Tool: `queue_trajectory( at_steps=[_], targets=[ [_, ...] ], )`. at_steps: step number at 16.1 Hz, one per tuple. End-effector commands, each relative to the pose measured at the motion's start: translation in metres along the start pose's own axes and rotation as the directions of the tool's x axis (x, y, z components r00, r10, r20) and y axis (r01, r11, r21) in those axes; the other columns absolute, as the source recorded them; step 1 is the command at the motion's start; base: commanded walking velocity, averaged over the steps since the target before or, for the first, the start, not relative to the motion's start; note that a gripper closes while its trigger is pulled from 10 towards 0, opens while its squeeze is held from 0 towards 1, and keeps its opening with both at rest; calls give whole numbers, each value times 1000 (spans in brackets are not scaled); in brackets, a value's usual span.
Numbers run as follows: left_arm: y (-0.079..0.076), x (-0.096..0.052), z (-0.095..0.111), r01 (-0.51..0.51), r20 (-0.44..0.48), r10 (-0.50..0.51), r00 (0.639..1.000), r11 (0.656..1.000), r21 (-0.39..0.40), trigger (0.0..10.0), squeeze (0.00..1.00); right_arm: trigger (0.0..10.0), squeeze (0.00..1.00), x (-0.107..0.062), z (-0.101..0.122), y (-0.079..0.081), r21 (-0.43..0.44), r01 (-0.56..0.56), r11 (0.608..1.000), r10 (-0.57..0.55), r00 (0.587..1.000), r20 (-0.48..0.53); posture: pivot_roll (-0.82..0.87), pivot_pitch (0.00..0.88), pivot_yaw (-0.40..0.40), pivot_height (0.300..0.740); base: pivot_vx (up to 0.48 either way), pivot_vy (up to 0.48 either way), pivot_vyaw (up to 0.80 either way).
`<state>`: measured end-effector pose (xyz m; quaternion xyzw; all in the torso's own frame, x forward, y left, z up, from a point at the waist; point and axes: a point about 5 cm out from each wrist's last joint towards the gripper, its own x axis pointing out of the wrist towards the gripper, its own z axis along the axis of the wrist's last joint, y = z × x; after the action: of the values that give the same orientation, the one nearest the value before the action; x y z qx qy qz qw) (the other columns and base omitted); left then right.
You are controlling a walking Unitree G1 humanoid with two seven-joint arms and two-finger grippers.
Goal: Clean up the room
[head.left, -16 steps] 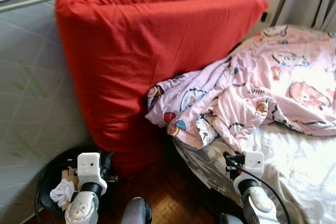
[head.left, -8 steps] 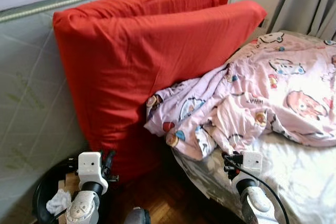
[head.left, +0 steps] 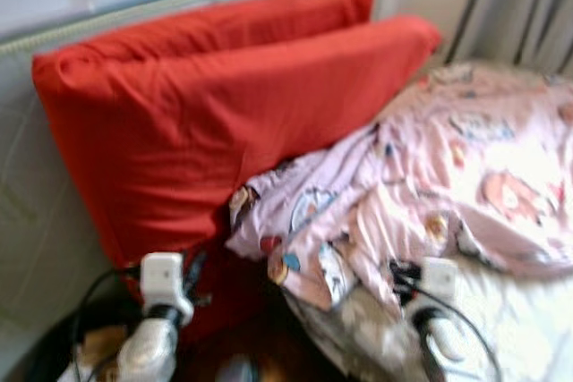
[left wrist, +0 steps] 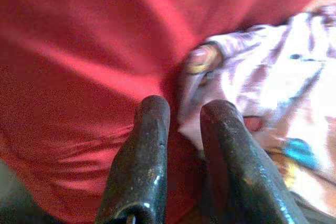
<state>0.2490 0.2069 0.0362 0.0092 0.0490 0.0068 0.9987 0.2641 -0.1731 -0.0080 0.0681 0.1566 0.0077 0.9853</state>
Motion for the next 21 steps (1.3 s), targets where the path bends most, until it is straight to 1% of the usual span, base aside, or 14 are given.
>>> queue_trajectory(
  at_steps=[1, 12, 13, 14, 15, 17, 20, 21],
  targets=[
    [2, 0, 0, -9, 1, 9, 1000, 1000, -12, 10000, 0, 10000, 0, 1, 2, 2, -5, -12, 1000, 12, 1000, 7, 61, 0, 26, 631, 386, 0, 0],
    [2, 0, 0, -9, 1, 9, 1000, 1000, -12, 10000, 0, 10000, 0, 1, 2, 2, -5, -12, 1000, 12, 1000, 7, 61, 0, 26, 631, 386, 0, 0],
    [0, 0, 3, 7, 4, -7, 1000, 1000, -7, 10000, 0, 10000, 0, 5, -4, 4, -36, -10, 999, 7, 998, -70, 89, 2, 39, 631, 0, 0, 0],
    [-4, 2, 7, 28, 8, -28, 1000, 1000, -1, 10000, 0, 10000, 0, 10, -10, 5, -81, 1, 997, -14, 986, -166, 95, 15, 40, 627, 0, 0, 0],
    [-6, 4, 9, 35, 11, -35, 999, 999, 0, 10000, 0, 10000, 0, 11, -9, 5, -90, 10, 996, -26, 983, -183, 99, 30, 40, 617, 0, 0, 0],
    [-9, 2, 11, 40, 18, -40, 999, 999, -2, 10000, 0, 10000, 0, 11, -8, 2, -100, 20, 995, -36, 986, -164, 102, 59, 40, 587, 0, 0, 0],
    [-11, -7, 7, 40, 2, -40, 999, 999, -11, 10000, 0, 10000, 0, 11, -8, -2, -100, 26, 995, -44, 983, -176, 107, 100, 36, 587, 0, 0, 0],
    [-12, -11, 6, 38, -8, -38, 999, 999, -12, 10000, 0, 10000, 0, 12, -7, -4, -115, 40, 993, -61, 981, -185, 110, 107, 33, 587, 0, 0, 0]
  ],
)
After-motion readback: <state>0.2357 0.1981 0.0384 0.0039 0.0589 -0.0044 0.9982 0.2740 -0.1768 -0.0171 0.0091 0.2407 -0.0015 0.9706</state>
